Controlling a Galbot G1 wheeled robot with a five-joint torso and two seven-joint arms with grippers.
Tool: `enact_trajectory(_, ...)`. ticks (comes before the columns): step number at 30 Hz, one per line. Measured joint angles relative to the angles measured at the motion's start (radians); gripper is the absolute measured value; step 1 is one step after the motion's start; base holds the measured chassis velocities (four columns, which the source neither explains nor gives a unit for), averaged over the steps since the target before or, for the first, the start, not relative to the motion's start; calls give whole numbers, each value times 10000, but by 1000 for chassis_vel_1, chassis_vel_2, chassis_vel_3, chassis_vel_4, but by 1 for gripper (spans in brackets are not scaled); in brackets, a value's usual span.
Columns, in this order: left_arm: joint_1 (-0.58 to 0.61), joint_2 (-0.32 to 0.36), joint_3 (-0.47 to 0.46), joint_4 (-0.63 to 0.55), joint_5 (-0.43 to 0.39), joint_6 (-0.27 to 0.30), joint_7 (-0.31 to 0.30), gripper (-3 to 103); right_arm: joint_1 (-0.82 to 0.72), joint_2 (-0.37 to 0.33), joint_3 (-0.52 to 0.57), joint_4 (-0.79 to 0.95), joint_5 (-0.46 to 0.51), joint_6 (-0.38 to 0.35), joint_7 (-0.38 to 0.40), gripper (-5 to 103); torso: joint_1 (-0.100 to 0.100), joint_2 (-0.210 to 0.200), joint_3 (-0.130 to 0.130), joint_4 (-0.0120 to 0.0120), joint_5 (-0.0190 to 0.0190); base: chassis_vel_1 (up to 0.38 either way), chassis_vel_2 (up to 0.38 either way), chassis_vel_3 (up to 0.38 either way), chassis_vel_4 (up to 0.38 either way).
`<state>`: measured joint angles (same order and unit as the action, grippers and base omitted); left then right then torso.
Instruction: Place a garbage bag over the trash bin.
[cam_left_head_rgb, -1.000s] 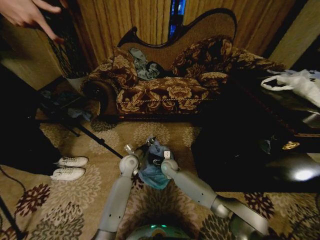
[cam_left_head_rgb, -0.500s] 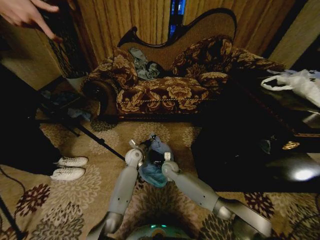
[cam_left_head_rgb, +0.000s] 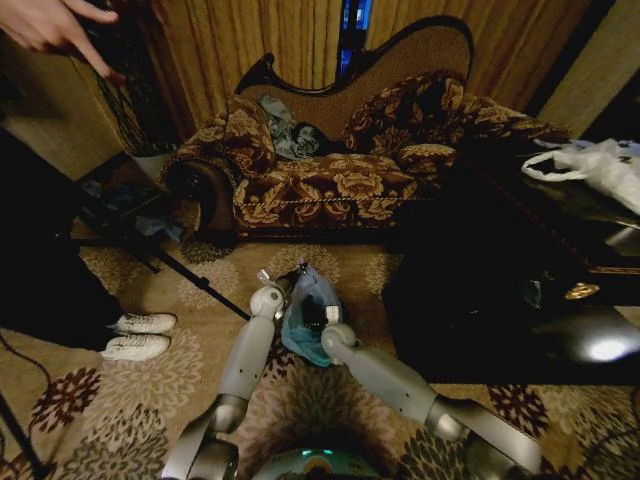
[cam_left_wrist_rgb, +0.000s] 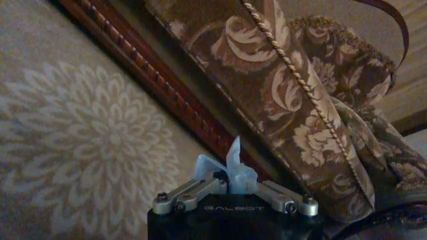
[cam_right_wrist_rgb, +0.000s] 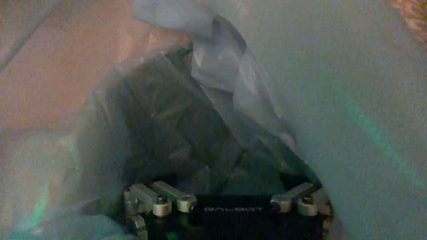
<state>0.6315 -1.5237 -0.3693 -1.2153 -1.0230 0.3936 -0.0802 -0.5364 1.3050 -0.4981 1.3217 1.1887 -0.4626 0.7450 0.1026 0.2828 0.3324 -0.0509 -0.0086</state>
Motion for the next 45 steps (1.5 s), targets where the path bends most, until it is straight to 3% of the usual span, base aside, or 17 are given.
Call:
enact_trajectory(12,-307,81,35,1368,89,-337,344,0,2,-99,-34,279,30,0,-31,100,0,0,0,0,-1,0,0,0,0)
enact_trajectory(33,-951,341,-63,3180,102,-355,928,-3,-58,-107,-170,468,-18,46,-97,100,-1,0,-1,0,-1,0,0,0,0)
enact_trajectory(35,-952,383,-83,3187,132,-149,963,4,-65,-106,-178,513,-27,58,-102,100,-1,0,-1,0,-1,0,0,0,0)
enact_trajectory(37,-946,395,-90,3185,149,-117,970,4,-67,-107,-179,532,-26,62,-104,100,-1,0,-1,0,-1,0,0,0,0)
enact_trajectory(38,-892,414,-102,3132,199,-90,1006,15,-70,-112,-175,562,-27,79,-112,100,-1,0,-1,0,0,0,0,0,0)
enact_trajectory(41,-782,429,-107,2973,262,-74,1034,20,-79,-111,-146,592,-25,154,-178,100,-1,0,0,1,-1,0,0,0,0)
enact_trajectory(45,-556,414,-119,2648,365,-63,1039,36,-103,-76,60,649,-25,351,-536,100,-1,1,-1,0,-1,0,0,0,0)
